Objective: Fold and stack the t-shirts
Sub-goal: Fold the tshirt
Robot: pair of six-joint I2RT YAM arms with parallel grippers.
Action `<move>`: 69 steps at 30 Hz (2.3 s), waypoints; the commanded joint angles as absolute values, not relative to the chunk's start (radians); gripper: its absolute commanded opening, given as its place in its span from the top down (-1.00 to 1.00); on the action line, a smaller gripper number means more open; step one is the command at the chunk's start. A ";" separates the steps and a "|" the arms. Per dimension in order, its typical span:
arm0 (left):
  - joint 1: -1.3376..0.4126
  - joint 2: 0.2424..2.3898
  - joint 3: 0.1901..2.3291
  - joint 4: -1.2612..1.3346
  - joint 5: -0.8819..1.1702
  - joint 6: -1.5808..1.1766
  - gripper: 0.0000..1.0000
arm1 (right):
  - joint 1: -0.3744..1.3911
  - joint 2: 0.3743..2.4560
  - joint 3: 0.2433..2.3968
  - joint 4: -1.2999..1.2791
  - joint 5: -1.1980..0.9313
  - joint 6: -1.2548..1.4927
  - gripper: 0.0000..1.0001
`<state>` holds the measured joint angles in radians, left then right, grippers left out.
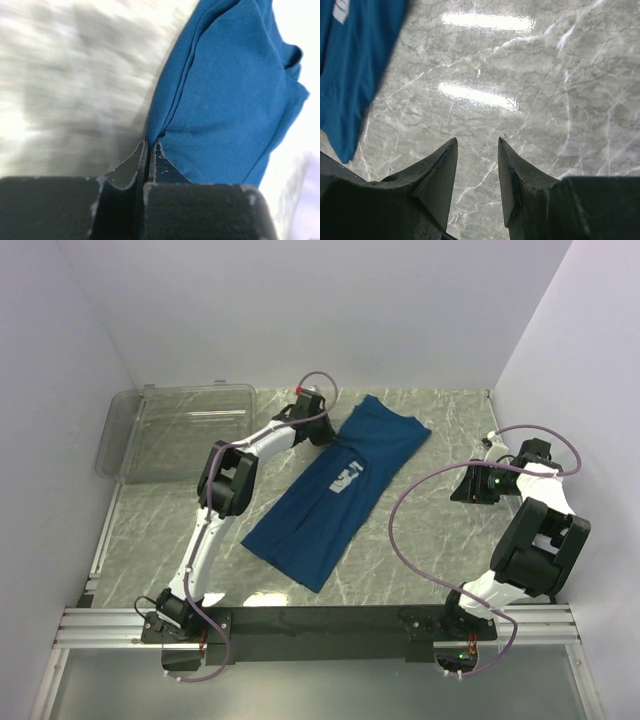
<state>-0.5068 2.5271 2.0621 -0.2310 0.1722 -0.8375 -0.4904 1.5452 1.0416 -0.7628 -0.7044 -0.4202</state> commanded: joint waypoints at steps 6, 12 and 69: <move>-0.503 2.395 1.932 -0.364 -0.147 -0.896 0.99 | -0.439 1.574 1.091 -0.744 -0.706 -0.411 0.09; -0.489 2.329 1.842 -0.342 -0.242 -0.974 0.99 | -0.399 1.569 1.088 -0.729 -0.700 -0.397 0.09; -0.600 0.637 0.563 -0.468 -0.178 -0.873 -0.68 | 0.241 1.529 0.859 -0.255 -0.624 0.101 -0.01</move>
